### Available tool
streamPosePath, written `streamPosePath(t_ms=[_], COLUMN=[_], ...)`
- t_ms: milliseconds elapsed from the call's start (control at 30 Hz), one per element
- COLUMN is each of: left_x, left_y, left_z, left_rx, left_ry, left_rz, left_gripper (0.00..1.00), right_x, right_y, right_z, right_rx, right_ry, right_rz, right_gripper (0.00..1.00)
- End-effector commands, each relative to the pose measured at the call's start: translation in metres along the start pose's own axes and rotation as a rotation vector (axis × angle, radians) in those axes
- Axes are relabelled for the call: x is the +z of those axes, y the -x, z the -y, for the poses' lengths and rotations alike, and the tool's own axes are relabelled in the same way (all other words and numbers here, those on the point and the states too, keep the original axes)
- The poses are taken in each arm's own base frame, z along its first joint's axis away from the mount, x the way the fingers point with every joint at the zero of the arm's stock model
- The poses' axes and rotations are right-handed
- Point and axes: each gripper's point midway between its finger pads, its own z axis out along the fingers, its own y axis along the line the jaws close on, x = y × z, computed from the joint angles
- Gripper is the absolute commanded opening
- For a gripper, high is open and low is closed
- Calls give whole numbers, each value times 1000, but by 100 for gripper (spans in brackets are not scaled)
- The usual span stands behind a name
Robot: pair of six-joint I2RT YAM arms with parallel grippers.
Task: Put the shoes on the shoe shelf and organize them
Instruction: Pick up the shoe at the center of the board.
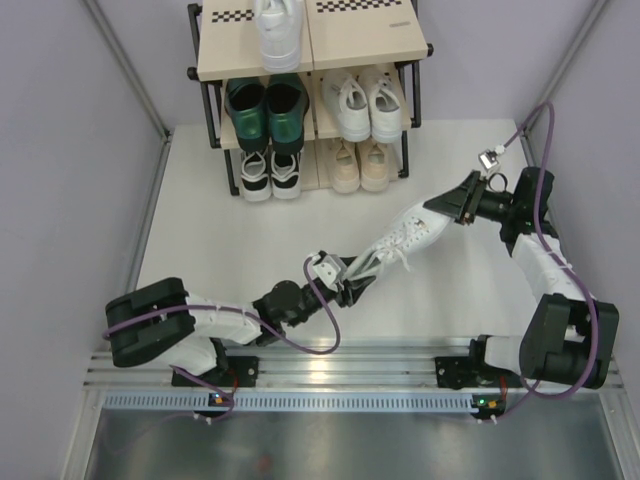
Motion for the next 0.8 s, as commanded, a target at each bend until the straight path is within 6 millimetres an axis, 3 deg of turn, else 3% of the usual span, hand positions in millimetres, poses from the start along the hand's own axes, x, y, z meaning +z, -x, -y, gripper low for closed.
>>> streamPosePath(t_ms=[0,33,133,300,500,533,567,633,700,767], left_x=[2,1,-5,-17,-38,-44,-48,-58,-65,-77], left_y=[57,58,55,54,61,75,69,89,90,115], left_z=[12,11,9,5,0,-2,-4,-10,-14,-21], left_rx=[-111,-118,-146,-177,-179,-191,-189,-202,-195,-201], left_ry=[-40,-38,-26,-12,-8,-3,5,21,38,62], left_rz=[180,183,170,146,110,146,119,162,137,191], left_gripper=[0,0,0,0,0,0,0,0,0,0], right_x=[-2,-2,-2,-4,-13,-17,-19,-24,-28,-34], right_y=[2,1,1,6,17,20,21,22,22,24], right_z=[-9,-7,-1,-4,-3,0,1,5,6,8], right_rx=[-59,-63,-78,-136,-191,-197,-202,-210,-213,-219], right_ry=[41,36,6,-20,-57,-68,-73,-91,-101,-108], right_rz=[-17,-20,-27,-33,2,13,18,32,39,52], right_gripper=[20,39,67,96,99,99,99,100,99,100])
